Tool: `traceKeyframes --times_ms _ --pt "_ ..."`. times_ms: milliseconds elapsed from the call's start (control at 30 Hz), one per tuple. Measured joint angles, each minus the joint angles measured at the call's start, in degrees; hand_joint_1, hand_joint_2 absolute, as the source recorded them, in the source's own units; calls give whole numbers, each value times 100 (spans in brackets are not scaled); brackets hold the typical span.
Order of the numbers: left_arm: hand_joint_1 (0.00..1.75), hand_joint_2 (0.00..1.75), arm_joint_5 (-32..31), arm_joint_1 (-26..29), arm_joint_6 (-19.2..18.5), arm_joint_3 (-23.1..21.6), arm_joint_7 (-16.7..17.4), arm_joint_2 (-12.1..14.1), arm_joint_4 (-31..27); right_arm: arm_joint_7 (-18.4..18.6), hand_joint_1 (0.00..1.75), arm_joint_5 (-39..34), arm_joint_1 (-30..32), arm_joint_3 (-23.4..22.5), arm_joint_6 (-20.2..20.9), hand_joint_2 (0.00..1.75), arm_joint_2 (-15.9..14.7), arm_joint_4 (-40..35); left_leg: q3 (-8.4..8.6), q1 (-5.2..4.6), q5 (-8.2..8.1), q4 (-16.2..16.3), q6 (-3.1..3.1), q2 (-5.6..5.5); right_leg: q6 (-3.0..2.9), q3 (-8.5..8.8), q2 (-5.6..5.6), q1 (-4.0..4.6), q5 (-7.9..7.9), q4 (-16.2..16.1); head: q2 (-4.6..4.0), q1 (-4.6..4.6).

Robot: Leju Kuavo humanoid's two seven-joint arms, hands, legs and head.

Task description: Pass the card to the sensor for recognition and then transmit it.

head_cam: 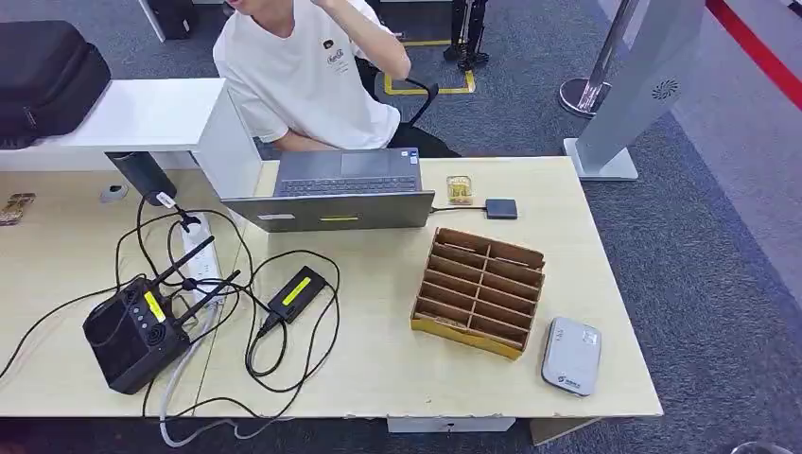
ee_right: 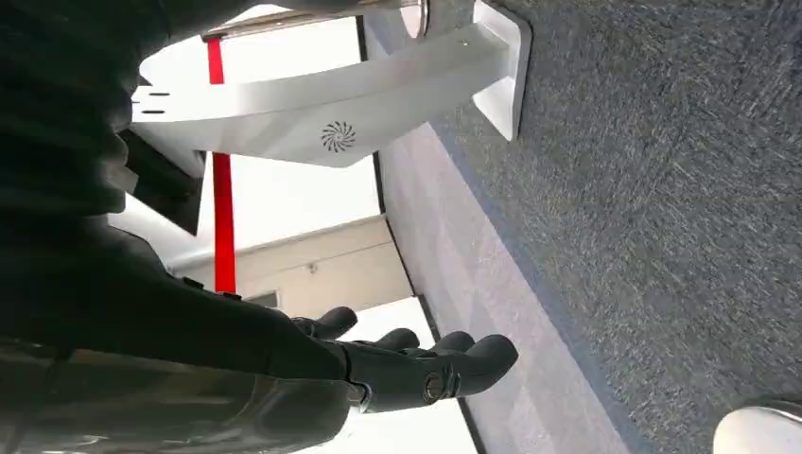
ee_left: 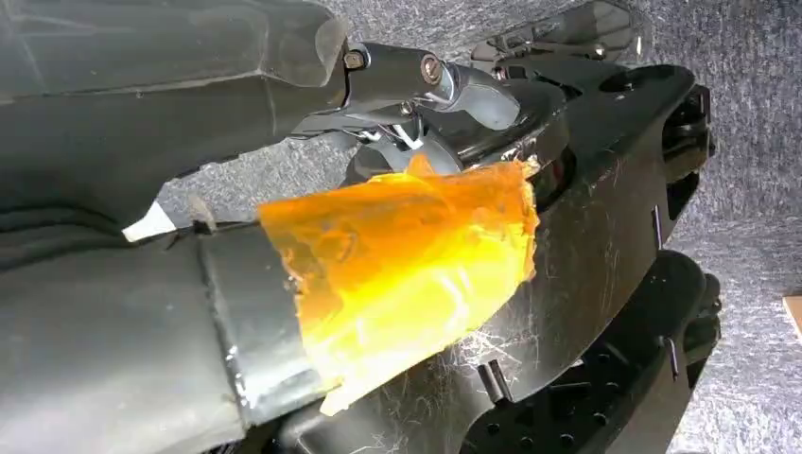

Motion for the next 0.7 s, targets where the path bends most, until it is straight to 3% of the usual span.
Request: traceKeyframes --times_ms 100,133,200,233,267,300,367,500,700 --pt "0 0 0 0 0 0 0 0 0 0 0 0 0 0 0 175 0 0 0 0 0 0 0 0 0 0 0 0 0 0 0 0" --pt "0 0 0 0 0 0 0 0 0 0 0 0 0 0 0 0 0 0 0 0 0 0 0 0 0 0 0 0 0 0 0 0" --pt "0 0 -11 0 0 0 7 0 0 0 0 0 0 0 2 0 0 0 0 0 0 0 0 0 0 0 0 0 0 0 0 0" --pt "175 0 -220 -14 29 0 143 0 0 -55 0 24 -6 0 88 0 7 0 0 0 0 0 0 0 0 0 0 0 0 1 0 0" --pt "175 0 -629 -69 57 0 430 4 4 -109 0 97 -18 0 230 0 50 0 -3 1 1 -1 0 -5 0 2 -6 2 0 1 0 2" --pt "175 0 -952 -129 57 0 696 15 24 -85 175 148 -49 2 310 0 111 -2 -3 4 4 -1 -3 -5 -1 3 -7 4 0 2 0 4" --pt "175 0 -1069 -195 0 0 914 13 66 -57 175 203 -126 7 387 0 238 -11 3 6 2 -1 -4 7 -4 5 5 5 3 2 0 2" --pt "175 0 -1123 -178 -225 0 905 17 122 -164 175 195 -172 11 428 0 365 -13 13 4 3 -3 -5 13 -5 3 7 3 1 6 0 2" --pt "175 0 -1246 -166 -65 0 971 -83 122 -205 175 192 -190 11 424 0 409 -15 12 3 2 -3 -4 15 -5 4 9 3 1 4 0 4"
